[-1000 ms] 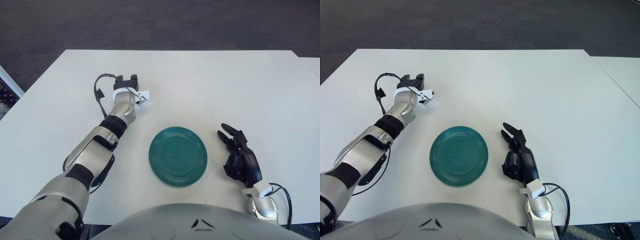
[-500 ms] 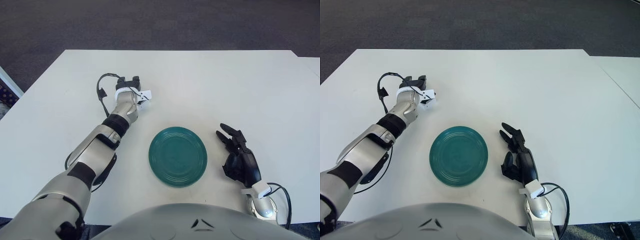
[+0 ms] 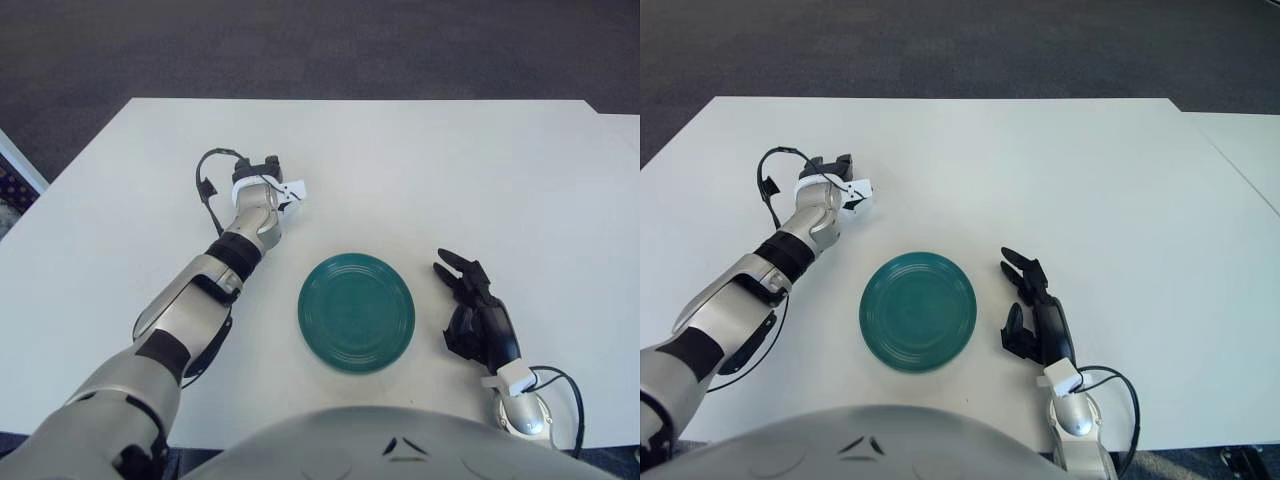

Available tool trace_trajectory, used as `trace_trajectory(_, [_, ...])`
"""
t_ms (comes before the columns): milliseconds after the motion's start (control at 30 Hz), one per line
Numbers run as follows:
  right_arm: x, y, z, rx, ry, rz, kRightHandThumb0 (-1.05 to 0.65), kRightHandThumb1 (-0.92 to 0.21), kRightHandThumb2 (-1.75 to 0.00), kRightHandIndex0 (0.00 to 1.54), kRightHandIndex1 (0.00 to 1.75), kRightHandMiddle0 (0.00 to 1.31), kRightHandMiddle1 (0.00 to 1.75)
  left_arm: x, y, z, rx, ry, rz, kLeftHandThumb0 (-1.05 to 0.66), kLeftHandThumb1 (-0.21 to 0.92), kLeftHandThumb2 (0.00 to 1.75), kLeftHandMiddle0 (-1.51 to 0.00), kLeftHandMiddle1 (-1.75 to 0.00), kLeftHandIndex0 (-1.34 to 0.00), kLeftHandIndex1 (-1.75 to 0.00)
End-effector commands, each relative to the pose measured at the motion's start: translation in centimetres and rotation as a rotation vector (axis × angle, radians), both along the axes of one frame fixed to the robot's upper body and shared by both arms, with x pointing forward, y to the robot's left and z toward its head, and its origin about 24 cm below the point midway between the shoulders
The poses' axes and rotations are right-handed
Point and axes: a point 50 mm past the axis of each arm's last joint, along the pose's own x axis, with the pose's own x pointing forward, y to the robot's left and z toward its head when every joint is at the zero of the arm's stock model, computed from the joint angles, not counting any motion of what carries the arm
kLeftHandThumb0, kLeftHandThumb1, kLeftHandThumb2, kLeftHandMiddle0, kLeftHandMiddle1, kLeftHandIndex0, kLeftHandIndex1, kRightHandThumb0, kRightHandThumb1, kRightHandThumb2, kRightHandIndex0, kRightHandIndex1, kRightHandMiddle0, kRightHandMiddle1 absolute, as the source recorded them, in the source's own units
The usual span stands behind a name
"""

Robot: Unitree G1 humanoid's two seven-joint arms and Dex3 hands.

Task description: Put the charger into the plate.

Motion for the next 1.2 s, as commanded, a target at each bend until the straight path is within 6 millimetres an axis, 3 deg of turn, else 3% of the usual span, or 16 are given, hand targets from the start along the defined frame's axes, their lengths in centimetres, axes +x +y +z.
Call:
trace_trajectory(0, [-1.0,-0.2,-1.3,0.006,0.098,-0.012,-1.05,-0.92,-1.20,0.48,0.02,0.15,0.68,-0.4,-0.4,0.2,-0.005,0.016,-0.006,-1.05,0.92,0.90,0.00,0.00,-0.05,-0.03])
trace_trajectory(200, [-1.1,-0.3,-1.1,-0.007,0.090,-0.020,-1.05,-0.92,-1.19,0.47,0.01,0.16,0.68,-0.9,-0.6,-0.3,-0.042,0.029,0.007,-1.05,0.92,0.91,0.00,0.00,-0.08,-0.04])
trace_trajectory(300, [-1.2,-0.3,-1.1,-0.007,0.099,-0.018,-1.05,-0.92,-1.19,0.46,0.00,0.16,0.68,-1.3,-0.8,-2.4,-0.047,0.045,-0.004,-1.05,0.92,0.91,0.00,0.00,-0.09,-0.05])
trace_trajectory(433, [-1.0,-0.3,-1.3,-0.009,0.113,-0.020,-1.05,-0.92,-1.19,0.45,0.00,0.15,0.67,-2.0,-1.1,-1.9,-0.079,0.042,-0.002,-1.05,0.92,0.89,0.00,0.00,-0.10,-0.06])
trace_trajectory(867, [-1.2,-0.4,-1.6,0.134,0.171,-0.001,-1.05,-0.92,-1.13,0.35,0.00,0.09,0.66,-3.1,-1.8,-4.0,-0.182,0.109,0.033,-1.05,0.92,0.88,-0.06,-0.02,-0.19,-0.13])
trace_trajectory(1033, [-1.3,-0.4,-1.8,0.088,0.173,-0.001,-1.05,-0.92,-1.11,0.31,0.00,0.06,0.65,-3.3,-1.8,-4.7,-0.196,0.121,0.036,-1.05,0.92,0.88,-0.11,0.00,-0.06,-0.54])
trace_trajectory(1167, [-1.2,-0.4,-1.7,0.088,0.162,-0.002,-1.05,-0.92,-1.10,0.29,0.00,0.04,0.65,-3.3,-1.7,-4.9,-0.191,0.124,0.036,-1.05,0.92,0.88,-0.10,0.00,-0.02,-0.65])
